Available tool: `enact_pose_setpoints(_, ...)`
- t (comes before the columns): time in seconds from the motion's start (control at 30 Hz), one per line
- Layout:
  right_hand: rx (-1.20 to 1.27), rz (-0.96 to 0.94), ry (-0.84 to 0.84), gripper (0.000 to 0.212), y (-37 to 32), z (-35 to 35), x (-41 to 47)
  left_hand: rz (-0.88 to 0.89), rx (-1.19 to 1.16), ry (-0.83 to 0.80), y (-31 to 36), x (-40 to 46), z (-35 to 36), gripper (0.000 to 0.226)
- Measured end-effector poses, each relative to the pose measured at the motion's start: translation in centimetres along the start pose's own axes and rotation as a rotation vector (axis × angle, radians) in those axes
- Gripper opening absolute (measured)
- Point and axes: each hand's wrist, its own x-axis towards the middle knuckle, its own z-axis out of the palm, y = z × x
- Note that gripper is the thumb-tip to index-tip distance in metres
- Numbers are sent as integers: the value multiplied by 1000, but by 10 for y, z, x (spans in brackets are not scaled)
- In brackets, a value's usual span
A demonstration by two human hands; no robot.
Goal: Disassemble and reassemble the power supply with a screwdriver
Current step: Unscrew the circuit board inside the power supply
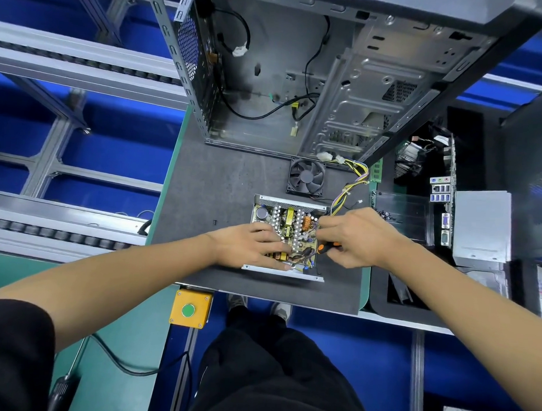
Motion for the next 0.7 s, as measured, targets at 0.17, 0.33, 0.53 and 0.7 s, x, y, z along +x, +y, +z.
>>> enact_pose_setpoints(0.17, 16, -3, -3, 20, 0, -4, -4, -14, 18, -4, 1, -1, 5, 59)
enact_pose_setpoints(0.33, 15, -14, -25, 16, 1, -8, -5, -15, 27, 17, 1, -1, 4, 64)
enact_pose_setpoints(0.53, 66, -39, -22, 18, -3, -13, -3, -12, 7, 38, 1, 0, 1, 61)
enact_pose_setpoints(0.7, 62, -50, -22, 17, -5, -14, 0, -5, 27, 60, 2, 0, -2, 60)
